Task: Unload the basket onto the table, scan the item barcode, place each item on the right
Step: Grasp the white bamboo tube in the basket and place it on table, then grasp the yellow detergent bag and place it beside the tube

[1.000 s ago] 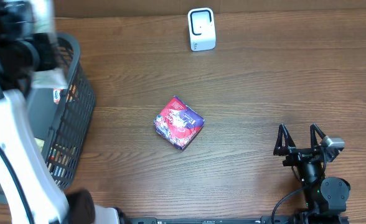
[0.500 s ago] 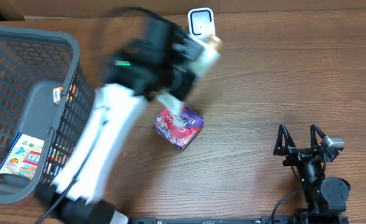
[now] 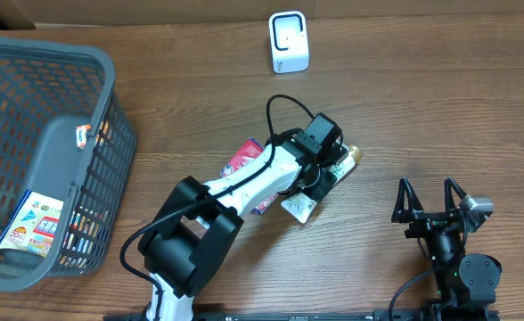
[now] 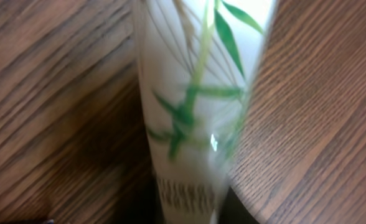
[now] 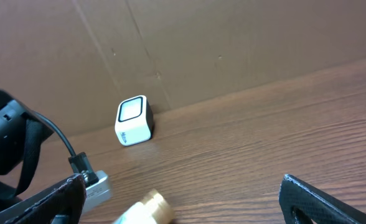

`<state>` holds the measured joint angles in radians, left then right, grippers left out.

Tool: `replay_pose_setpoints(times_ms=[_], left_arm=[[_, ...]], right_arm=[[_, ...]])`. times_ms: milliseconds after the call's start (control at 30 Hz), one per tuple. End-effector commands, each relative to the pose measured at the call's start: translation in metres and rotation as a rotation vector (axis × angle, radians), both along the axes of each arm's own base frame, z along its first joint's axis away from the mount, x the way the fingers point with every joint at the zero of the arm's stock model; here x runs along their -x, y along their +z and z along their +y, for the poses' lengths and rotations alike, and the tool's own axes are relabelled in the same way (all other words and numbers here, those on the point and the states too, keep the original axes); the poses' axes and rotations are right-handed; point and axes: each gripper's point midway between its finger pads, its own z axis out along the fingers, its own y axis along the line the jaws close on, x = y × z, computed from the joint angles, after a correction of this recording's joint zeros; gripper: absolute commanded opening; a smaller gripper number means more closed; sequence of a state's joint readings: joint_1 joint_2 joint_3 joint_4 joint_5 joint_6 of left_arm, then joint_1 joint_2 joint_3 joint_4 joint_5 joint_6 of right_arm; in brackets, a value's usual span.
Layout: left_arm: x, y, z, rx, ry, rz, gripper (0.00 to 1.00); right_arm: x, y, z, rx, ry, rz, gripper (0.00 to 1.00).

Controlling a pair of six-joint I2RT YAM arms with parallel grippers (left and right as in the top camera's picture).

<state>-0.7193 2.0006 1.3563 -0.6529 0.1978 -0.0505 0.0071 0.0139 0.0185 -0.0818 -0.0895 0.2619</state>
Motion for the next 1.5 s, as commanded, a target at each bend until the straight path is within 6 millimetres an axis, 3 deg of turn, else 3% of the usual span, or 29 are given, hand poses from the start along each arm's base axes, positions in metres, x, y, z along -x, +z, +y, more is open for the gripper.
replay_pose_setpoints(times_ms=[0, 67, 133, 233, 333, 400, 500, 533, 667, 733, 800, 1033, 1300, 1467], left_arm=[[-0.021, 0.038, 0.006, 0.026, 0.023, -0.045, 1.00], [-0.034, 0.075, 0.018, 0.031, 0.033, -0.071, 1.00], [-0.050, 0.126, 0.039, 0.028, 0.077, -0.127, 1.00], [-0.077, 0.217, 0.092, 0.036, 0.252, -0.261, 1.00], [-0.088, 0.307, 0.162, 0.108, 0.482, -0.390, 1.00], [-0.085, 0.361, 0.225, 0.178, 0.693, -0.470, 1.00], [-0.059, 0.402, 0.294, 0.254, 0.870, -0.518, 1.00], [-0.037, 0.408, 0.340, 0.185, 0.953, -0.555, 1.00], [0.022, 0.401, 0.464, -0.026, 1.502, -0.560, 1.00], [0.052, 0.386, 0.501, -0.067, 1.721, -0.489, 1.00], [0.071, 0.365, 0.523, -0.078, 1.853, -0.398, 1.00], [0.084, 0.268, 0.555, -0.157, 2.083, -0.132, 1.00], [0.098, 0.145, 0.555, -0.274, 2.161, 0.089, 1.00], [0.109, 0.084, 0.548, -0.311, 2.159, 0.142, 1.00]], right_arm=[[0.000, -0.001, -0.001, -0.004, -0.007, -0.005, 1.00], [0.000, -0.001, -0.001, -0.004, -0.007, -0.005, 1.00], [0.000, -0.001, -0.001, -0.004, -0.007, -0.005, 1.00], [0.000, -0.001, -0.001, -0.004, -0.007, -0.005, 1.00], [0.000, -0.001, -0.001, -0.004, -0.007, -0.005, 1.00], [0.000, -0.001, -0.001, -0.004, -0.007, -0.005, 1.00], [0.000, -0.001, -0.001, -0.004, -0.007, -0.005, 1.00], [0.000, -0.001, -0.001, -0.004, -0.007, -0.005, 1.00], [0.000, -0.001, -0.001, -0.004, -0.007, -0.005, 1.00], [0.000, -0.001, -0.001, -0.004, -0.007, -0.005, 1.00], [0.000, -0.001, -0.001, -0.004, -0.007, -0.005, 1.00], [0.000, -0.001, -0.001, -0.004, -0.007, -0.005, 1.00], [0.000, -0.001, -0.001, -0.004, -0.007, -0.005, 1.00], [0.000, -0.001, -0.001, -0.004, -0.007, -0.005, 1.00]])
